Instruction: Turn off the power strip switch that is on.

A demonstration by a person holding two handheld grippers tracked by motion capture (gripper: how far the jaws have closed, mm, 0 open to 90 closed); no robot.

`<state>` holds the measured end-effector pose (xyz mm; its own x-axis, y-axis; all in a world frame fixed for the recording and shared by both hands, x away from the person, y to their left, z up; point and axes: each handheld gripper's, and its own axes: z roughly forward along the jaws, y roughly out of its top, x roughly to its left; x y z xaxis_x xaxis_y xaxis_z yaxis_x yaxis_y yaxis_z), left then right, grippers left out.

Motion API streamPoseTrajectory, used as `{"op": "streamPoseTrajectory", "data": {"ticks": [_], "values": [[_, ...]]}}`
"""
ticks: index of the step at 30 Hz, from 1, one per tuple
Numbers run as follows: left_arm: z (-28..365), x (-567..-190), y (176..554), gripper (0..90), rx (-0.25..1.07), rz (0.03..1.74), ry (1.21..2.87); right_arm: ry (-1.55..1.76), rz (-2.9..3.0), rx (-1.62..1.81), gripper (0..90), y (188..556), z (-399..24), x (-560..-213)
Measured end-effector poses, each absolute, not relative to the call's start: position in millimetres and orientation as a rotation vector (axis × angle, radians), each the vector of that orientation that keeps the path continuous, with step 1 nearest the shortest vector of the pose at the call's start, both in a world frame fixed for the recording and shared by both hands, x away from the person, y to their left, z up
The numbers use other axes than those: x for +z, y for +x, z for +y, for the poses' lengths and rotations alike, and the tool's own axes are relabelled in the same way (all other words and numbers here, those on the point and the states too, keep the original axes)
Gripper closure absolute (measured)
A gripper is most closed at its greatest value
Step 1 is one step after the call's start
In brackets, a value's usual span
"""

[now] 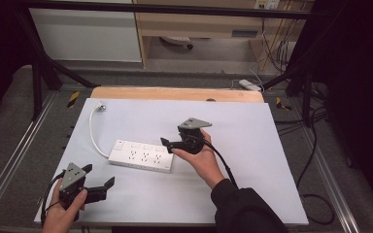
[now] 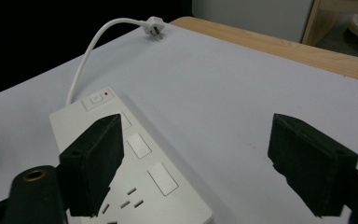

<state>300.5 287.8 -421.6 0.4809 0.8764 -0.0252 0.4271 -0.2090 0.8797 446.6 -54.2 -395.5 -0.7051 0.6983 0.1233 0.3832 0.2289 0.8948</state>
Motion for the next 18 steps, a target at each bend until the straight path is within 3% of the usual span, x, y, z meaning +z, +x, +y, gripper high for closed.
{"op": "streamPoseTrajectory", "data": {"ticks": [7, 18], "values": [[287.7, -421.7, 300.5, 6.3, 0.624, 1.097, 1.823, 1.001, 2.173, 1.459, 7.3, 442.8, -68.2, -380.7], [287.8, -421.7, 300.2, 6.2, 0.624, 1.097, 1.823, 1.038, 2.068, 1.431, 5.9, 438.2, -89.3, -366.0]]}}
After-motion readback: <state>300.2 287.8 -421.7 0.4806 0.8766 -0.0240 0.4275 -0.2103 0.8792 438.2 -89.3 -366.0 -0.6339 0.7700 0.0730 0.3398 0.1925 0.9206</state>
